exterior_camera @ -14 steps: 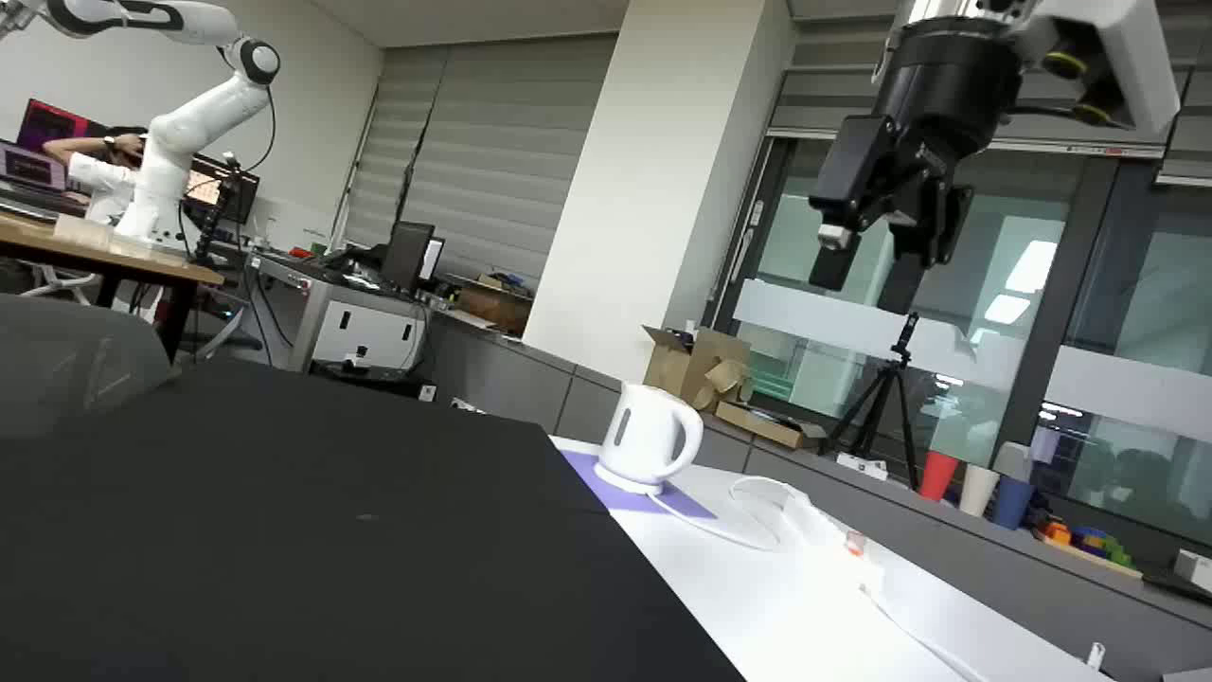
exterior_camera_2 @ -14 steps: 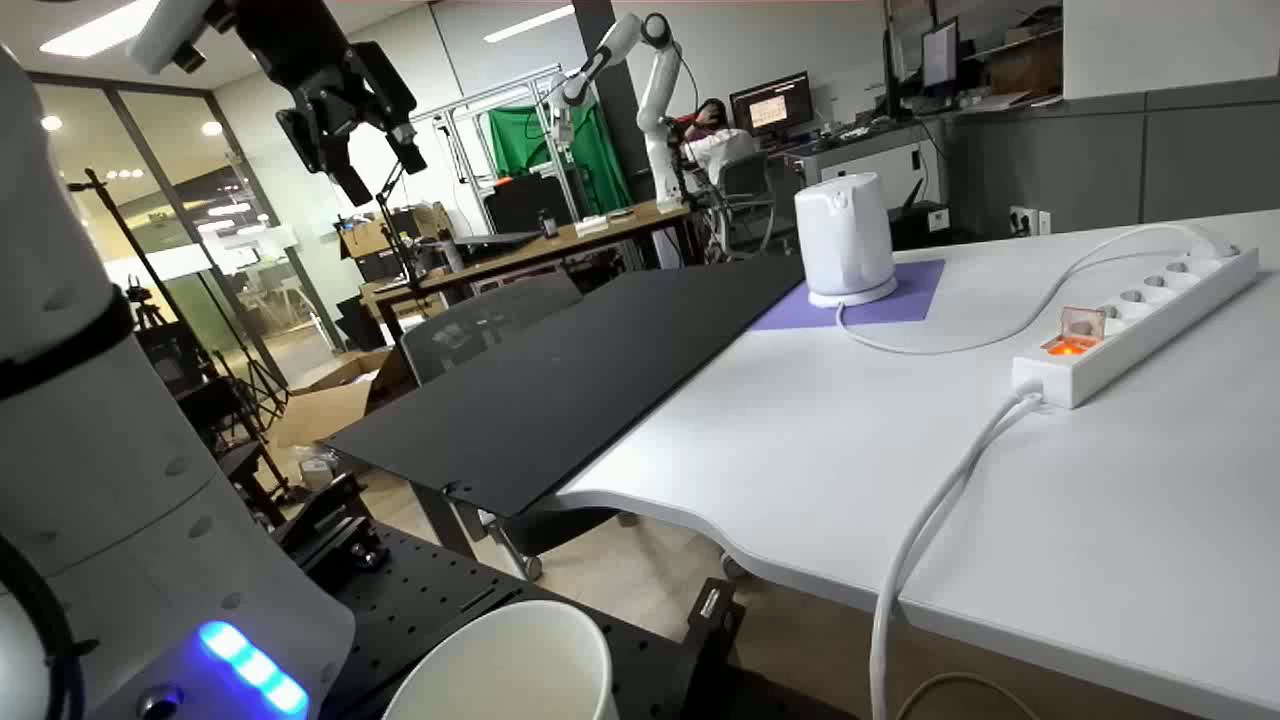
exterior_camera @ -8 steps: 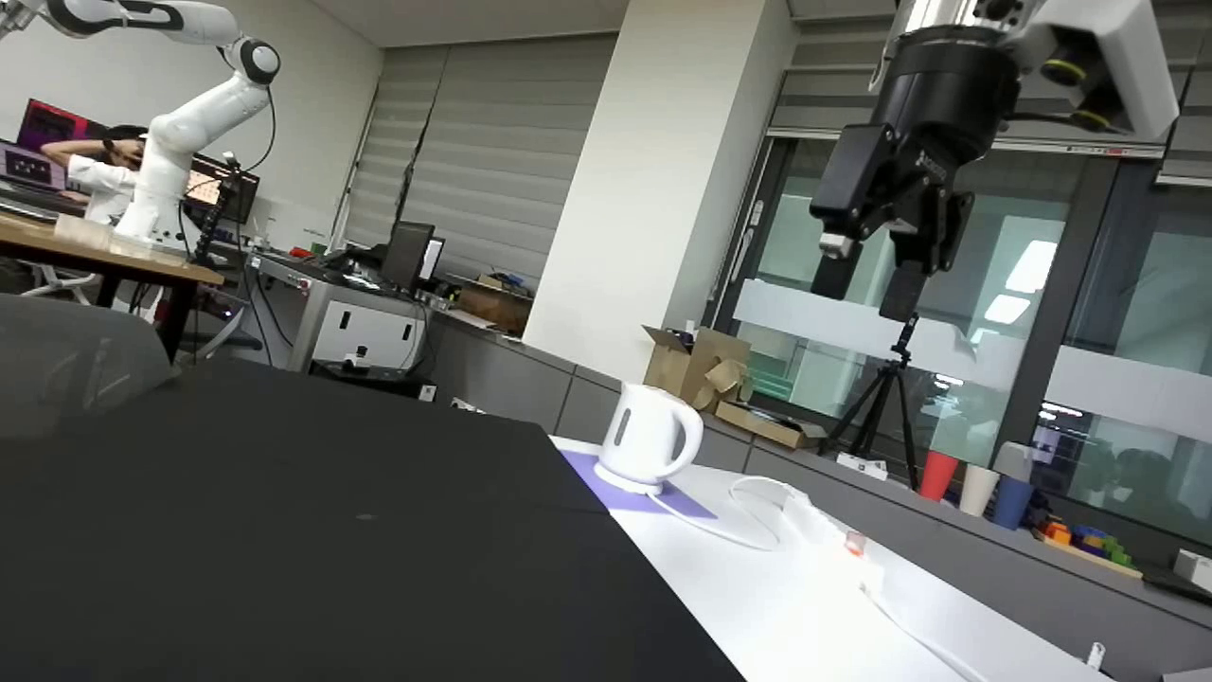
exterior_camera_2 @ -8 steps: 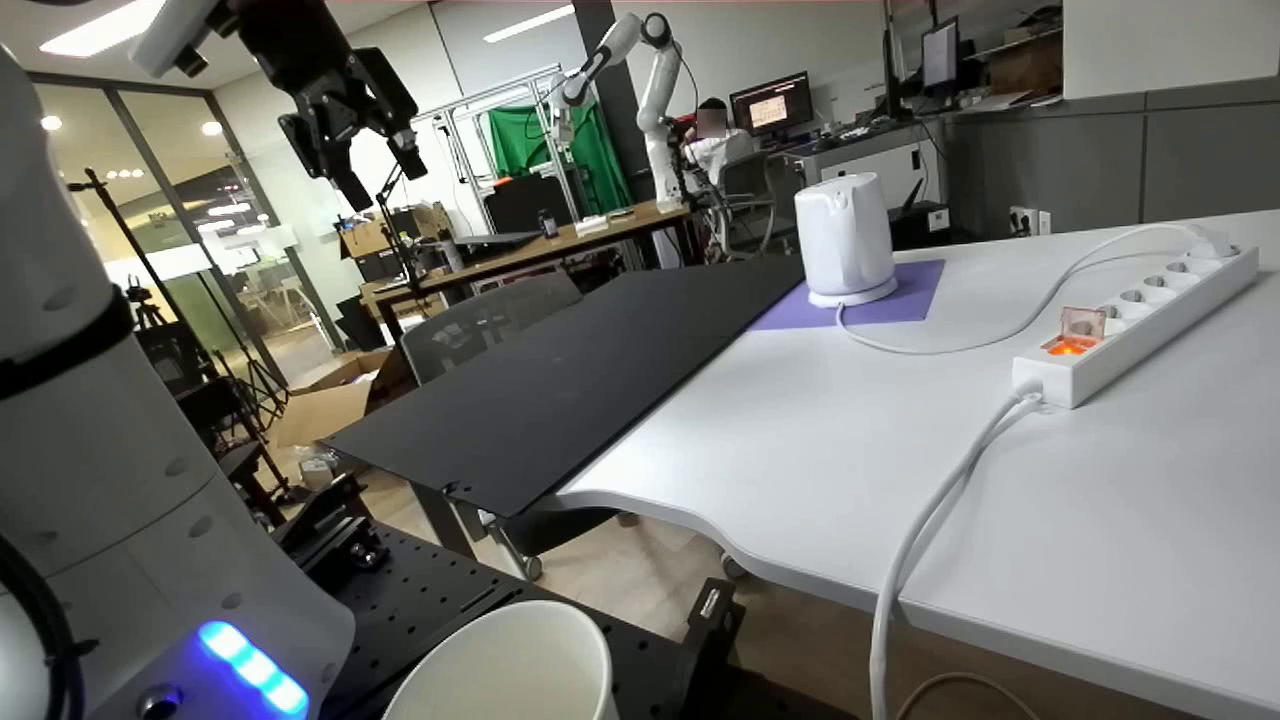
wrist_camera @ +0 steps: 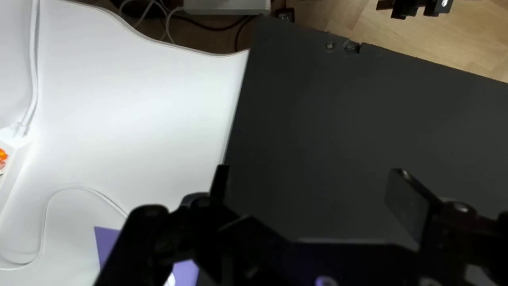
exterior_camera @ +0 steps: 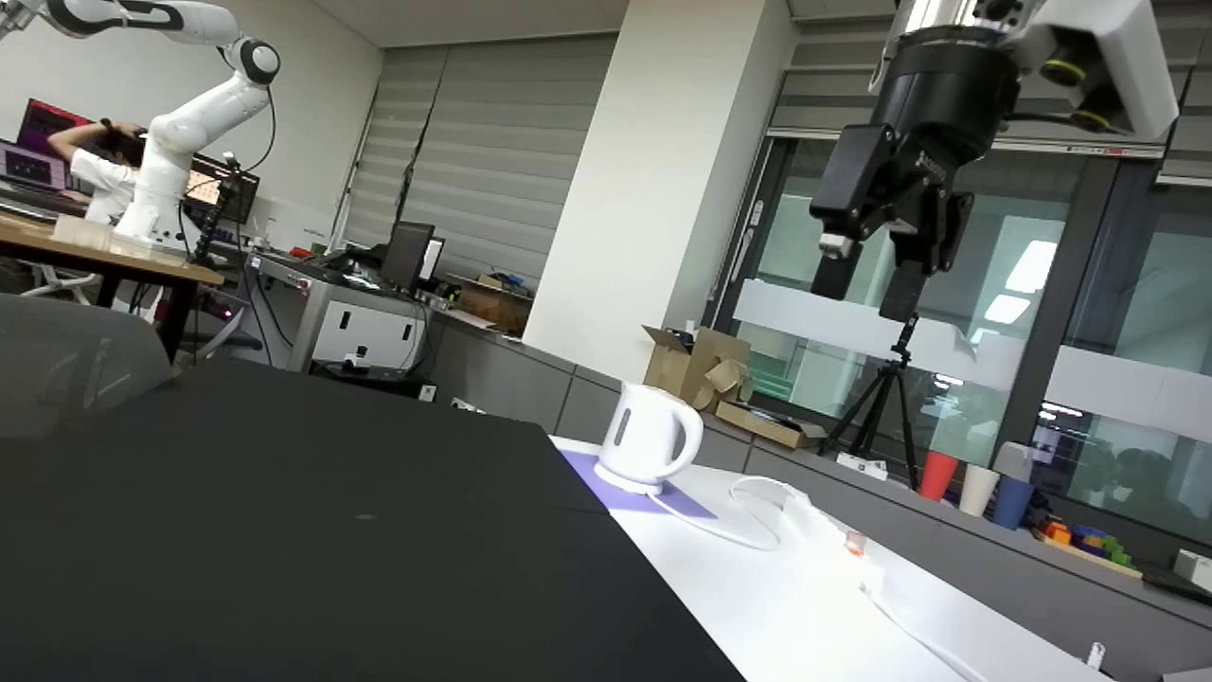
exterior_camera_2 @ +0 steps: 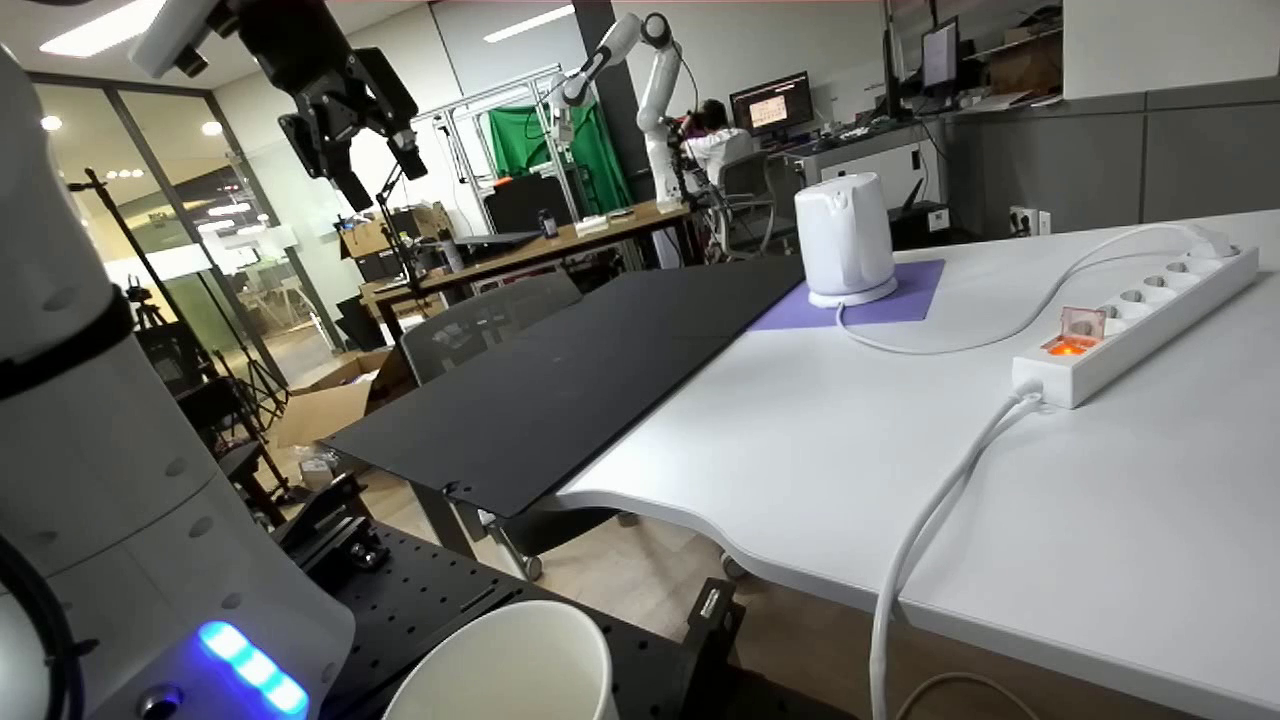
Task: Turn on the switch of the electric kettle
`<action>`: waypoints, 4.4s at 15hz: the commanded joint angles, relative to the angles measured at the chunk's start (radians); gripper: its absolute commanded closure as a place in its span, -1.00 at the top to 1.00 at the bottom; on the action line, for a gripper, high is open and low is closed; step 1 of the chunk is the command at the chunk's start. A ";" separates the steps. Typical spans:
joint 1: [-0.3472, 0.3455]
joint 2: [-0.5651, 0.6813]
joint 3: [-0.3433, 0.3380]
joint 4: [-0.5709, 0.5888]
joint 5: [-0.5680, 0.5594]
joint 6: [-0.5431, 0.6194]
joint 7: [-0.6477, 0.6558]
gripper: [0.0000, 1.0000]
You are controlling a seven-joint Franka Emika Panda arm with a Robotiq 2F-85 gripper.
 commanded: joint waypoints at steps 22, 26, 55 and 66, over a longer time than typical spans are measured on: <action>-0.241 0.347 -0.275 0.190 -0.182 0.088 -0.184 1.00; -0.260 0.360 -0.298 0.183 -0.180 0.108 -0.184 1.00; -0.304 1.100 -0.363 0.909 -0.175 0.221 -0.262 1.00; -0.345 1.316 -0.336 1.206 -0.070 0.105 -0.309 -0.38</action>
